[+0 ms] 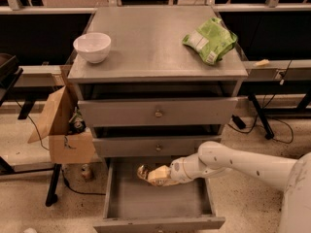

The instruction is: Place orange can into bottom drawer

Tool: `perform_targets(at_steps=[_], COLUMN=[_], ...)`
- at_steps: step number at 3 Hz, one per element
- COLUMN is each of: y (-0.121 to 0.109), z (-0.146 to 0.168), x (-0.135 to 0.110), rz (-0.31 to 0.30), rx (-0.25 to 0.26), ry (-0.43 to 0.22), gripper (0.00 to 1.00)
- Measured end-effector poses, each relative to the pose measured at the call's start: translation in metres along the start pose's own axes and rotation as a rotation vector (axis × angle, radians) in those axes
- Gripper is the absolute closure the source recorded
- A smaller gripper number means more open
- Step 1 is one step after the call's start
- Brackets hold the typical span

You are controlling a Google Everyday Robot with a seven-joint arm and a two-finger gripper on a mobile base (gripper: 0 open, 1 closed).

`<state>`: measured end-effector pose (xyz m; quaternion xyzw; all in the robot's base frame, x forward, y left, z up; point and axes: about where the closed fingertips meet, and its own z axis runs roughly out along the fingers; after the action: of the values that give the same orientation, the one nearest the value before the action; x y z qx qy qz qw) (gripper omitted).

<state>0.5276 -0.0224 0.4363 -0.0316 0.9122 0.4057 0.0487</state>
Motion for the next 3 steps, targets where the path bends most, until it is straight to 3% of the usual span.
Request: perform_targets(at_steps=[1, 2, 3], y=[-0.001, -0.028, -0.078], z=[0.002, 0.034, 0.085], x=[0.0, -0.003, -0.018], rz=[0.002, 0.039, 0.11], rx=[-0.002, -0.041, -0.072], ry=[0.0, 0.007, -0.007], gripper=[1.0, 1.0, 1.0])
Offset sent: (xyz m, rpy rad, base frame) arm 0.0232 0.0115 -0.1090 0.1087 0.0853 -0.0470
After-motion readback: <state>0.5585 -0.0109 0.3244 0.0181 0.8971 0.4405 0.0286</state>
